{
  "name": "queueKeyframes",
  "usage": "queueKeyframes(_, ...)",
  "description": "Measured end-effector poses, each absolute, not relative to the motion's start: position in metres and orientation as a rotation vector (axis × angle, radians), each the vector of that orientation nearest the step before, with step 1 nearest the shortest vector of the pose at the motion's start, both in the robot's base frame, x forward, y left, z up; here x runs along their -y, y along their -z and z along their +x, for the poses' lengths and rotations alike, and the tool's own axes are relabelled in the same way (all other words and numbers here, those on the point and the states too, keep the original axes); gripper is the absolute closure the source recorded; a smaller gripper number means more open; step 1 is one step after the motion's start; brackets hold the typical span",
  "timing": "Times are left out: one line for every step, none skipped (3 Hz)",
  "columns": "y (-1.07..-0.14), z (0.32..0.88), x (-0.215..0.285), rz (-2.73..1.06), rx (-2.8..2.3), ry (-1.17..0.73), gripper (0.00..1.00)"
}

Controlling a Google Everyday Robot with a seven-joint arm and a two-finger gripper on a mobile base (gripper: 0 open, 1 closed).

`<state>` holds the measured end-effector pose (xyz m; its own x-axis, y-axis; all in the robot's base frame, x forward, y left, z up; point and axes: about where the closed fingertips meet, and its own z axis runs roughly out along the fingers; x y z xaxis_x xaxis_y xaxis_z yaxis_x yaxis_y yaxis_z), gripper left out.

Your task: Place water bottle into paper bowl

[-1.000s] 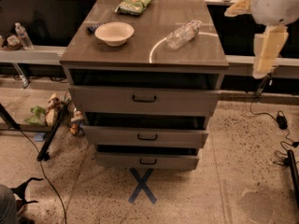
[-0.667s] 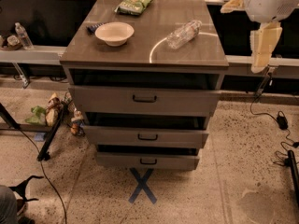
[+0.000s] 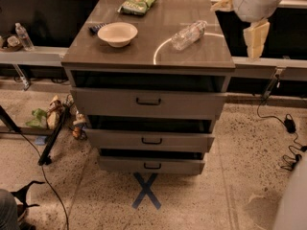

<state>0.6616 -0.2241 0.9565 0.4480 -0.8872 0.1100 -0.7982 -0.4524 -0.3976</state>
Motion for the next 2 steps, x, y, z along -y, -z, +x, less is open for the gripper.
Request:
queueKeyframes(-0.9292, 0.7145, 0.2060, -2.509, -1.323, 0.469, 0.00)
queueKeyframes(-0.9291, 0.7145, 0.2060, -2.508, -1.324, 0.469, 0.00)
